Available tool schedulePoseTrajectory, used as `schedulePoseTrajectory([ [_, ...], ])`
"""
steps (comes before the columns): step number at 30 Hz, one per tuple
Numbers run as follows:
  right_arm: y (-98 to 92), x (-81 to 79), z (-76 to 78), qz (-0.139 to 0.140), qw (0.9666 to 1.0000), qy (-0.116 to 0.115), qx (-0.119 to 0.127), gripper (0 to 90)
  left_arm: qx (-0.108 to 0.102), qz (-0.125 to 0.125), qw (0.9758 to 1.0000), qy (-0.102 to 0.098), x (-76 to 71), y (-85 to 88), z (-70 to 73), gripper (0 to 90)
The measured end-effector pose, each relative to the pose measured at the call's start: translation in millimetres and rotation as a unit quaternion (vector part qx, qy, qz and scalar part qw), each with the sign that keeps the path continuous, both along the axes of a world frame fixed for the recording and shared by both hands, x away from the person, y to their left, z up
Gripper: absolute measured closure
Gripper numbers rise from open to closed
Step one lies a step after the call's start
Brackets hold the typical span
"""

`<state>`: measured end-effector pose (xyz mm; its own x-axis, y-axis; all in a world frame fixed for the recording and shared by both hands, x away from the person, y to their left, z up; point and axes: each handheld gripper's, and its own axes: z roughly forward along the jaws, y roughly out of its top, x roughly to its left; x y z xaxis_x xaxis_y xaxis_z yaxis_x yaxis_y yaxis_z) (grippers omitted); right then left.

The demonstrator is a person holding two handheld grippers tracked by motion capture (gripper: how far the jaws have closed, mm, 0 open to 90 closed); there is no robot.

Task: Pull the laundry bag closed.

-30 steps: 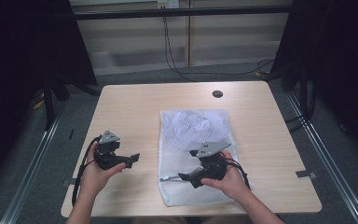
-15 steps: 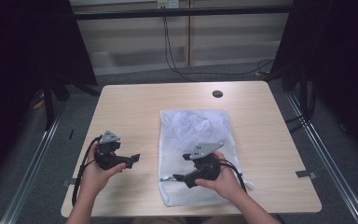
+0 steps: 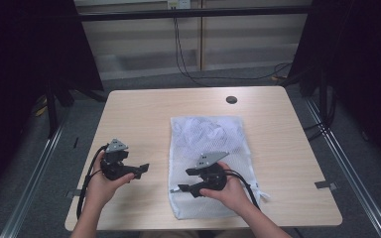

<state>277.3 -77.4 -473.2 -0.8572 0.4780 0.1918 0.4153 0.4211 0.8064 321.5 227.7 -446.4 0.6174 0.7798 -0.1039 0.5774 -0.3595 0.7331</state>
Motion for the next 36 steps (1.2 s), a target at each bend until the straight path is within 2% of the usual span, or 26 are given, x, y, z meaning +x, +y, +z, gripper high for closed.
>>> schedulePoseTrajectory([
  [7, 7.2, -0.2, -3.1, 0.004, 1.0000, 0.002, -0.006, 42.9, -0.001, -0.001, 1.0000, 0.001, 0.1, 0.8, 0.5, 6.3],
  [12, 12.6, -0.1, -4.5, 0.008, 1.0000, 0.001, 0.001, 44.8, 0.001, -0.003, 1.0000, 0.003, 0.1, 0.0, 0.4, 6.3],
  [21, 16.5, 0.8, -5.5, -0.007, 1.0000, 0.003, 0.006, 46.1, 0.003, -0.005, 1.0000, 0.004, 0.1, -0.4, 1.0, 6.4],
  [24, 17.7, 0.9, -6.3, -0.003, 1.0000, 0.006, 0.000, 47.5, 0.003, -0.007, 1.0000, 0.006, 0.1, -0.7, 1.1, 6.5],
  [30, 21.9, 0.7, -9.7, -0.003, 0.9997, 0.026, -0.005, 52.8, 0.005, -0.010, 0.9999, 0.008, 0.3, -0.8, 1.2, 6.6],
  [33, 25.5, 0.3, -12.7, -0.007, 0.9988, 0.048, -0.008, 58.0, 0.004, -0.007, 1.0000, 0.006, 0.2, -0.9, 1.0, 6.6],
  [36, 27.2, 0.5, -14.1, -0.004, 0.9985, 0.055, -0.007, 58.7, 0.006, -0.008, 0.9999, 0.006, 0.4, -0.4, 1.1, 6.6],
])
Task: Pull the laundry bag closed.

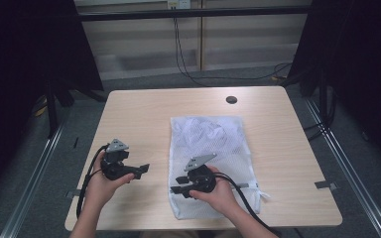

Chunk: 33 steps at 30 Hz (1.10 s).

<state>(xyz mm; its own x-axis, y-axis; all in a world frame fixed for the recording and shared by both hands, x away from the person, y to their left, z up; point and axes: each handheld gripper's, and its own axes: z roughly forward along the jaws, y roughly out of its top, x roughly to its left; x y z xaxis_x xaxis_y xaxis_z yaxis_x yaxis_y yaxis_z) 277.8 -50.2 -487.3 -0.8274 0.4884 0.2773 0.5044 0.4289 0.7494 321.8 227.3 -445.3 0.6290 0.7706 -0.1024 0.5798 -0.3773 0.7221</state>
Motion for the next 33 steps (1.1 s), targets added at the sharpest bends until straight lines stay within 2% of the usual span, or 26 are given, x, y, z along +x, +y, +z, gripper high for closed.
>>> schedulePoseTrajectory([
  [2, 1.0, 0.0, -1.6, -0.001, 1.0000, 0.008, -0.003, 60.5, 0.001, 0.000, 1.0000, 0.000, 0.0, 0.2, -0.1, 6.7],
  [8, 0.1, 1.6, -3.9, -0.010, 0.9998, 0.008, -0.013, 60.1, 0.001, -0.001, 1.0000, 0.000, 0.2, 0.3, -0.2, 6.7],
  [13, 1.0, 1.9, -7.4, -0.009, 0.9999, 0.007, -0.010, 59.7, 0.000, 0.002, 1.0000, 0.002, 0.3, 0.0, -1.4, 6.6],
  [14, 1.0, 1.9, -7.4, -0.009, 0.9999, 0.007, -0.010, 59.7, 0.006, 0.000, 1.0000, 0.002, 0.3, 0.4, -1.3, 6.6],
  [17, 1.8, 1.9, -11.4, -0.014, 0.9996, 0.011, -0.021, 59.9, 0.005, 0.000, 1.0000, 0.002, 0.2, 0.2, -1.6, 6.6],
  [25, 5.0, 2.6, -16.4, -0.013, 0.9997, 0.011, -0.018, 61.6, 0.003, -0.001, 1.0000, 0.002, 0.1, -0.2, -2.0, 6.8],
  [29, 5.7, 2.4, -18.1, -0.015, 0.9997, 0.007, -0.019, 64.7, 0.008, -0.003, 1.0000, 0.005, 0.2, 0.0, -2.6, 6.7],
  [33, 6.3, 1.2, -18.8, -0.005, 0.9998, 0.006, -0.020, 75.0, 0.006, -0.002, 1.0000, 0.004, 0.4, -0.1, -2.7, 6.7],
])
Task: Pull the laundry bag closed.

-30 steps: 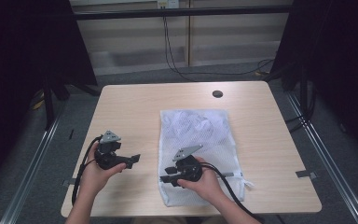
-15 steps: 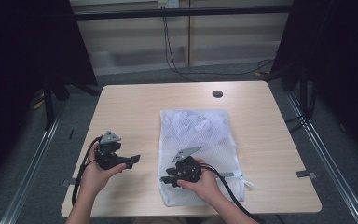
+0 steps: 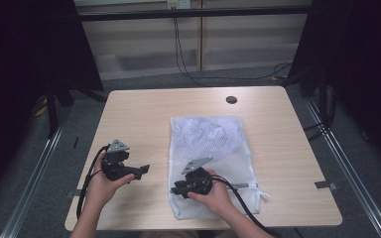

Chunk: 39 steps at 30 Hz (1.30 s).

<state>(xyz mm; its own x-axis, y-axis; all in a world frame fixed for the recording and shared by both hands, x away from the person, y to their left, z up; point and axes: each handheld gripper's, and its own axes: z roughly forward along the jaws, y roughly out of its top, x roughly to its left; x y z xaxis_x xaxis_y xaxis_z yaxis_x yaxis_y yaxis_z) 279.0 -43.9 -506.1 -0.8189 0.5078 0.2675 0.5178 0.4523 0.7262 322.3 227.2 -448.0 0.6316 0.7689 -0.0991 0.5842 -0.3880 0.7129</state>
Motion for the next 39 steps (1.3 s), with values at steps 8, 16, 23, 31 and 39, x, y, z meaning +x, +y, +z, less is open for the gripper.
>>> schedulePoseTrajectory([
  [8, 0.7, -1.1, 0.5, 0.003, 1.0000, 0.003, -0.003, 77.8, 0.000, 0.002, 1.0000, 0.002, 0.0, -0.9, -0.8, 6.8],
  [16, 2.1, -1.4, 0.9, 0.006, 0.9999, 0.011, 0.005, 72.4, 0.001, 0.005, 1.0000, 0.002, 0.3, -0.2, -1.3, 6.8],
  [23, 4.3, -2.8, -1.1, 0.010, 0.9999, -0.005, -0.004, 77.2, 0.000, 0.005, 1.0000, 0.003, 0.1, -0.3, -1.3, 7.0],
  [31, 1.6, -2.9, 4.0, 0.014, 0.9999, -0.009, -0.004, 81.9, -0.017, -0.006, 0.9997, 0.017, -0.4, 0.2, 0.2, 9.1],
  [39, -6.7, -0.1, 18.3, 0.001, 0.9997, -0.007, 0.023, 82.2, -0.059, -0.044, 0.9960, 0.051, -2.3, -4.5, 1.4, 12.7],
])
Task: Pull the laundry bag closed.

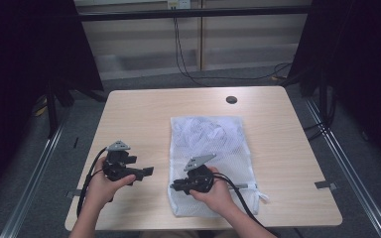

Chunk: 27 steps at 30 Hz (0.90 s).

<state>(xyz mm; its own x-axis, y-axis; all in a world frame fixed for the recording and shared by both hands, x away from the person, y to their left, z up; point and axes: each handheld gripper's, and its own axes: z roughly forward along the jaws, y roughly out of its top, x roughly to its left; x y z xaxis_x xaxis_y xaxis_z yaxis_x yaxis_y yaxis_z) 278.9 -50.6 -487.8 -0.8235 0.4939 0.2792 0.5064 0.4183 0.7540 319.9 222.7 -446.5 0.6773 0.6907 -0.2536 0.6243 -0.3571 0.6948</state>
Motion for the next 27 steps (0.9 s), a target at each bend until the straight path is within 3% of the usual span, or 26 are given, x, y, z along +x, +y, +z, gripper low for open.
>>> schedulePoseTrajectory([
  [4, -3.0, 0.7, 5.2, -0.005, 0.9999, -0.004, 0.013, 82.1, -0.020, -0.028, 0.9989, 0.031, -1.7, -5.4, -1.4, 14.2],
  [8, -5.3, 1.2, 8.1, -0.009, 0.9998, -0.005, 0.018, 82.2, -0.037, -0.059, 0.9957, 0.061, -3.7, -11.6, -4.6, 15.2],
  [16, -8.0, 2.6, 13.9, -0.013, 0.9994, -0.008, 0.030, 82.2, -0.045, -0.072, 0.9932, 0.079, -4.3, -15.0, -7.6, 16.0],
  [27, -10.3, 4.7, 18.5, -0.018, 0.9991, -0.012, 0.037, 82.1, -0.052, -0.078, 0.9921, 0.084, -7.3, -23.8, -7.8, 16.0],
])
